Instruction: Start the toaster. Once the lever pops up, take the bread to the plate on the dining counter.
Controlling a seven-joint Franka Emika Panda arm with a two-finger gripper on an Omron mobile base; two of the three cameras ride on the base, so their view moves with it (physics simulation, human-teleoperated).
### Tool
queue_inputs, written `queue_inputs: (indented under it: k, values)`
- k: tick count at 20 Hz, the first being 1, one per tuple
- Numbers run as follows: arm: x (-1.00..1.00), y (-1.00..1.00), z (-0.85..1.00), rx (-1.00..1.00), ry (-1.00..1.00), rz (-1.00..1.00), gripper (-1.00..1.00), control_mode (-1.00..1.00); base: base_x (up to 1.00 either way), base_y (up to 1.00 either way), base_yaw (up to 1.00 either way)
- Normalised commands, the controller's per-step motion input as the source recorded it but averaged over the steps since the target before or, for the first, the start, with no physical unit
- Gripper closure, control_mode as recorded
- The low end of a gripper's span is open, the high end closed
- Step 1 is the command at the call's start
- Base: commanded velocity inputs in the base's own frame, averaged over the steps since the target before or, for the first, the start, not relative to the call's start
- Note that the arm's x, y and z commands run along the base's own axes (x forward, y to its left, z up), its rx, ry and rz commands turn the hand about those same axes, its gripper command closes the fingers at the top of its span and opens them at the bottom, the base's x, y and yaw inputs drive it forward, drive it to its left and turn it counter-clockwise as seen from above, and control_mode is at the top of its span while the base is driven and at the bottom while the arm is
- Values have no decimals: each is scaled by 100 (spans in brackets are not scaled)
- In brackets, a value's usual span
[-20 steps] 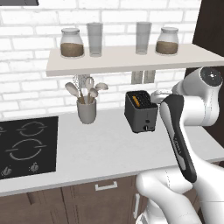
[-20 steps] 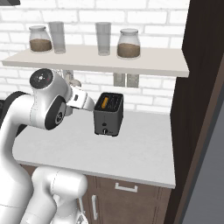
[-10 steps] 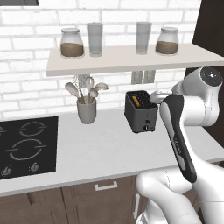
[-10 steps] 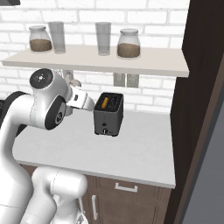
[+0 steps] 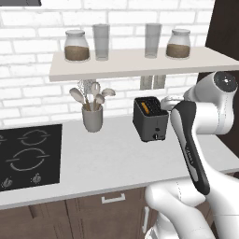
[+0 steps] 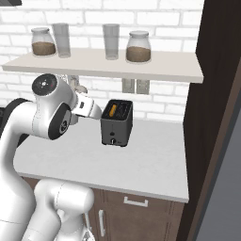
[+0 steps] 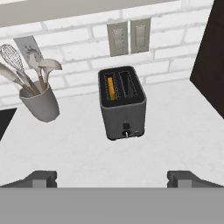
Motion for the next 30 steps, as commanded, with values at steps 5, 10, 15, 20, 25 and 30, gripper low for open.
queue_inputs:
  k: [5,10,15,20,25,30]
  values:
    - [0,0,0,0,0,0,-100,-100,0,0,0]
    - [0,0,0,0,0,0,-100,-100,0,0,0]
    - [0,0,0,0,0,0,-100,-100,0,0,0]
    - [0,0,0,0,0,0,-100,-100,0,0,0]
    - [0,0,0,0,0,0,-100,-100,0,0,0]
    - [0,0,0,0,0,0,-100,-100,0,0,0]
